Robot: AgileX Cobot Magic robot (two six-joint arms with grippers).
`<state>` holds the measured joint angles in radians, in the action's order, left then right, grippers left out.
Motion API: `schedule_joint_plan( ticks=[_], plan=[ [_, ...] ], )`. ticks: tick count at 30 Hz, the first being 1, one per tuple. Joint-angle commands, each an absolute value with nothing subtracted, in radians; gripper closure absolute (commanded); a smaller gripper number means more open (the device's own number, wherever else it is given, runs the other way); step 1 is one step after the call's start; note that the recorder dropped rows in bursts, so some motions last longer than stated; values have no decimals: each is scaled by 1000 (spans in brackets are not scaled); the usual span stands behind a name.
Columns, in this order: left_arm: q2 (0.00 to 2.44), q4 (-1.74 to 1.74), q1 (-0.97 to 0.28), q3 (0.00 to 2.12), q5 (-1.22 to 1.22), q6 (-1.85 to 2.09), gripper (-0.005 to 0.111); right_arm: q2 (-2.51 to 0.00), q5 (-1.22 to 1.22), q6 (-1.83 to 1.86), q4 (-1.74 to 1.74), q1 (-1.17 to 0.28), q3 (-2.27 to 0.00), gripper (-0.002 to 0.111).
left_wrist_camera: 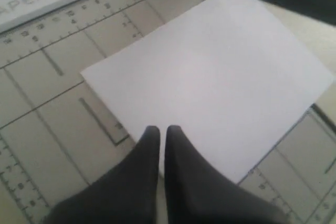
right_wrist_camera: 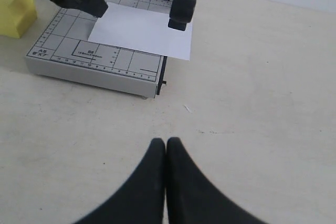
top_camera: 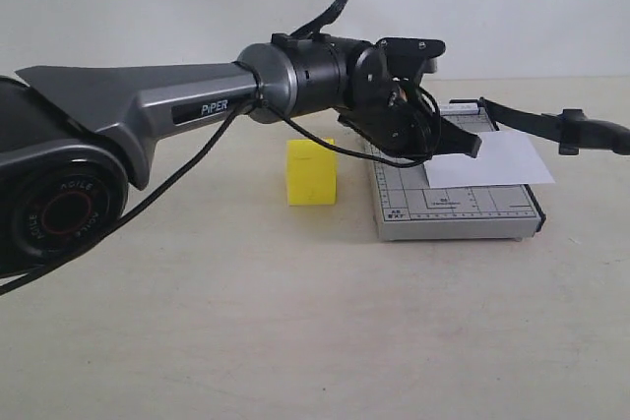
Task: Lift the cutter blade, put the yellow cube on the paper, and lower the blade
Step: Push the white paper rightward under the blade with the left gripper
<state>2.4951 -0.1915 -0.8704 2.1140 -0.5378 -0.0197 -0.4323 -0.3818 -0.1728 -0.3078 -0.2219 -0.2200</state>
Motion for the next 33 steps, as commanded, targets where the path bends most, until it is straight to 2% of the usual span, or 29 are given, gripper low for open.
schedule_joint_plan(
  ticks=[1, 13, 23, 33],
  plan=[
    [2491, -85, -881, 2115, -559, -111, 102, -431, -371, -176, -306, -218, -218, 108],
    [2548, -353, -902, 2115, -530, 152, 102, -431, -371, -176, -306, -218, -218, 108],
    [2571, -333, -899, 2115, -540, 155, 102, -431, -372, -176, -302, -218, -218, 108],
    [2571, -276, -834, 2115, -658, 282, 102, -431, -378, -176, -302, -218, -222, 108]
  ],
)
